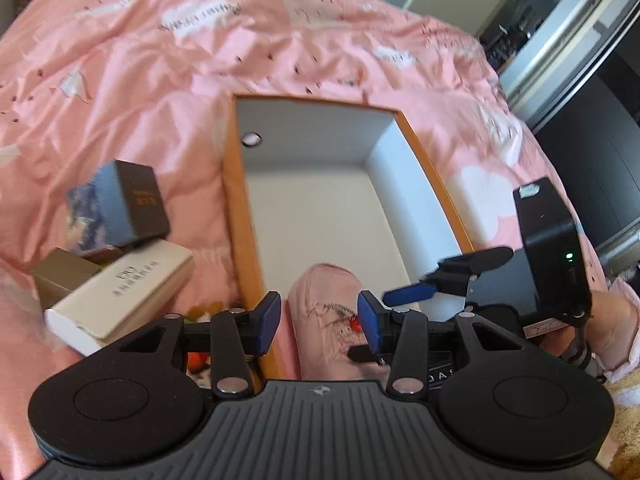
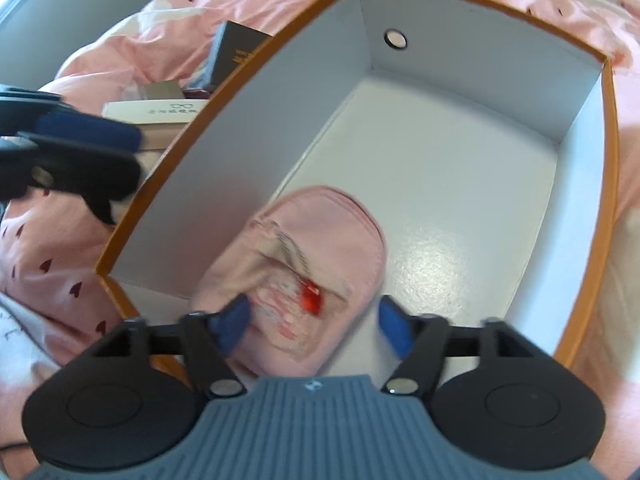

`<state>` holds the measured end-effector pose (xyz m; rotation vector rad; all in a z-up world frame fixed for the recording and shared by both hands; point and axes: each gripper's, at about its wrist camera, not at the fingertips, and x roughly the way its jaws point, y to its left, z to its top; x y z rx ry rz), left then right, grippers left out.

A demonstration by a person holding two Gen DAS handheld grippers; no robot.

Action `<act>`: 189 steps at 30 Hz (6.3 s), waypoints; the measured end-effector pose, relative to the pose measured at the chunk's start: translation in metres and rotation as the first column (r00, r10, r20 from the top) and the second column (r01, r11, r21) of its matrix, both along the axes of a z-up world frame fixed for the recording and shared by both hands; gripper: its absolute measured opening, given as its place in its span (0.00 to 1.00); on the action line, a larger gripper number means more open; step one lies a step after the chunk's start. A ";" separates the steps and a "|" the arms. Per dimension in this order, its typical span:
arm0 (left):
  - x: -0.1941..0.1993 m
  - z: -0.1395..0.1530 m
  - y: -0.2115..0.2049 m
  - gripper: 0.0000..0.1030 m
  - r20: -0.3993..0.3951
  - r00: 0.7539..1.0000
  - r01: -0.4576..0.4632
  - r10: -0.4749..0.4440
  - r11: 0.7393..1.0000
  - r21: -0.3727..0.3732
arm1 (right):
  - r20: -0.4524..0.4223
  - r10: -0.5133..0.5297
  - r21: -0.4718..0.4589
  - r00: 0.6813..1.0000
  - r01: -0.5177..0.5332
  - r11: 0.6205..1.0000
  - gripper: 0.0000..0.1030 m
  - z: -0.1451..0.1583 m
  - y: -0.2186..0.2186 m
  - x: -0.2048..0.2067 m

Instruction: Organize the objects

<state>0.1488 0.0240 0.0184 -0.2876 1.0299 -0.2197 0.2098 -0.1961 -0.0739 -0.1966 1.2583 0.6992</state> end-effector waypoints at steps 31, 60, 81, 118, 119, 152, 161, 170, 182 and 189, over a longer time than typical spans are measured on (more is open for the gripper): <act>-0.031 -0.045 0.051 0.48 -0.049 0.995 -0.091 0.088 0.993 -0.069 | 0.062 0.133 -0.247 0.989 -0.114 0.962 0.15 0.001 0.016 0.013; -0.041 -0.037 0.055 0.48 -0.011 0.995 -0.097 0.097 0.991 -0.091 | 0.089 0.150 -0.342 0.985 -0.111 0.933 0.07 -0.016 0.027 0.014; -0.111 -0.012 0.044 0.47 0.150 0.988 -0.062 0.038 0.985 0.159 | 0.504 -0.371 0.180 0.780 0.326 0.928 0.32 0.077 0.064 -0.138; -0.138 -0.028 0.064 0.48 0.204 0.953 0.137 -0.224 0.919 0.369 | 0.072 -0.449 0.139 0.891 0.436 0.889 0.50 -0.015 0.106 -0.141; -0.139 -0.025 0.067 0.50 0.211 0.945 0.155 -0.251 0.908 0.389 | 0.072 -0.450 0.145 0.890 0.437 0.888 0.50 -0.015 0.106 -0.142; -0.125 -0.019 0.084 0.66 0.170 0.843 0.372 -0.511 0.781 0.502 | 0.008 -0.502 0.140 0.865 0.496 0.857 0.53 -0.028 0.107 -0.116; -0.146 -0.044 0.095 0.66 0.140 0.808 0.425 -0.573 0.730 0.535 | 0.019 -0.490 0.131 0.871 0.484 0.865 0.53 -0.028 0.110 -0.117; -0.130 -0.030 0.090 0.66 0.210 0.770 0.396 -0.602 0.710 0.583 | 0.025 -0.490 0.130 0.871 0.483 0.866 0.53 -0.027 0.111 -0.115; -0.110 -0.031 0.064 0.66 0.135 0.803 0.454 -0.580 0.744 0.491 | 0.016 -0.500 0.141 0.866 0.493 0.858 0.43 -0.028 0.109 -0.111; -0.131 -0.029 0.075 0.66 0.164 0.767 0.465 -0.621 0.713 0.524 | 0.026 -0.483 0.142 0.875 0.476 0.868 0.41 -0.027 0.107 -0.114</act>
